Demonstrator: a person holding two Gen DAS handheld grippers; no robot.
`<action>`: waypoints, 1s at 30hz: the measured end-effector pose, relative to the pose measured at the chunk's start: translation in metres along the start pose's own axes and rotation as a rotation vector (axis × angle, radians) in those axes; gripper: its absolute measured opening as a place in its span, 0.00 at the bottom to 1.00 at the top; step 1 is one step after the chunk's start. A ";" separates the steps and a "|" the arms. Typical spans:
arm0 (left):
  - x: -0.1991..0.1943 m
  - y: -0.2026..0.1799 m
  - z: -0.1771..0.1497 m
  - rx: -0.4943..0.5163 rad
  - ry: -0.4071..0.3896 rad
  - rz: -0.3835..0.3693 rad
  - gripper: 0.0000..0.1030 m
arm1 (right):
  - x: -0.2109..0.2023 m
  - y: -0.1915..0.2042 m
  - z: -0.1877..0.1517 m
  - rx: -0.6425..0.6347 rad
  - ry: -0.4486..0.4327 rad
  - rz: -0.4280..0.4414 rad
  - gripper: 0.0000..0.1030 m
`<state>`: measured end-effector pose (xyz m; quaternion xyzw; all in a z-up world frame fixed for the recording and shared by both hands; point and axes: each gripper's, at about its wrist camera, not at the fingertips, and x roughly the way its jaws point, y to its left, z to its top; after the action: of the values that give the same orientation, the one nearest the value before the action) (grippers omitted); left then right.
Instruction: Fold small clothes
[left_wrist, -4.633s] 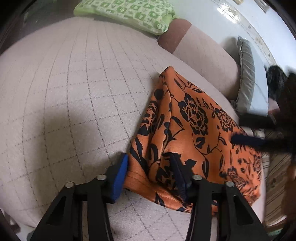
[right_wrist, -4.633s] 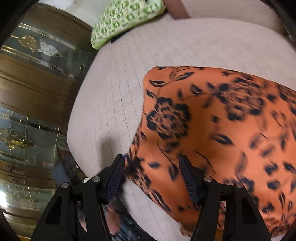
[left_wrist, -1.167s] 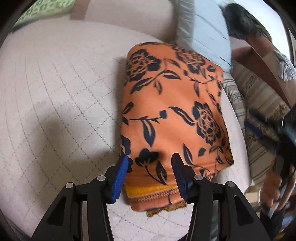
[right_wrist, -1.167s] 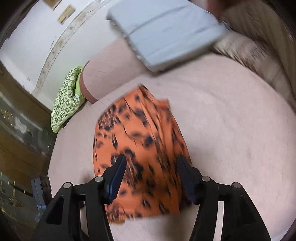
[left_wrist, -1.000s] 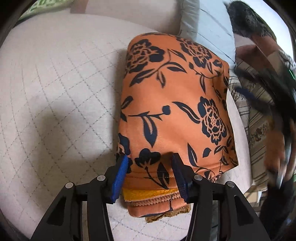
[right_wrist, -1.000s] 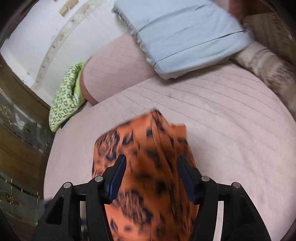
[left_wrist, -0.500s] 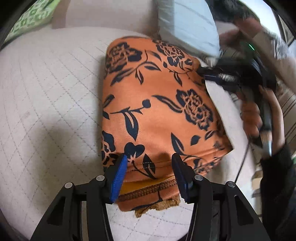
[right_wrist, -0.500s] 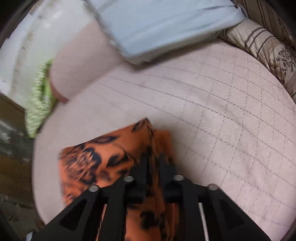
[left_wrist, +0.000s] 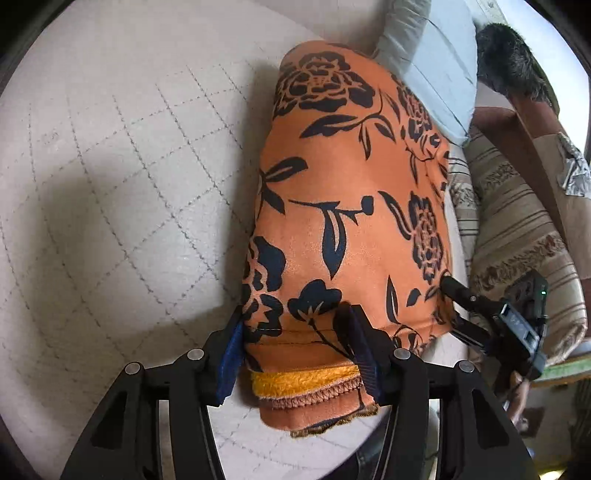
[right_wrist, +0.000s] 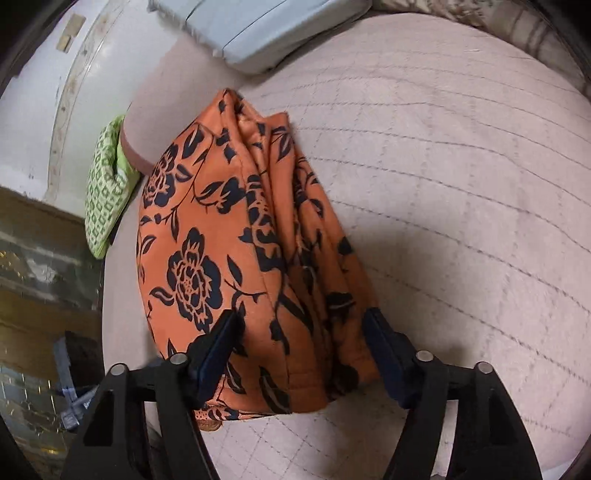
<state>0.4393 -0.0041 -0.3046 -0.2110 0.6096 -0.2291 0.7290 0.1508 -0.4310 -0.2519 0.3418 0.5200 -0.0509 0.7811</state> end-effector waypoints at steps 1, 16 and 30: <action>0.001 -0.003 0.000 0.010 -0.001 0.011 0.50 | 0.001 -0.004 0.000 0.029 -0.002 0.008 0.63; -0.145 0.000 -0.043 0.106 -0.134 0.043 0.00 | -0.045 0.066 -0.073 -0.056 0.026 0.001 0.05; -0.090 -0.003 -0.058 0.029 -0.070 0.059 0.39 | -0.048 0.069 -0.040 -0.211 -0.047 -0.063 0.51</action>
<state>0.3679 0.0446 -0.2413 -0.1902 0.5861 -0.2087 0.7594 0.1281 -0.3685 -0.1875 0.2399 0.5146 -0.0286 0.8227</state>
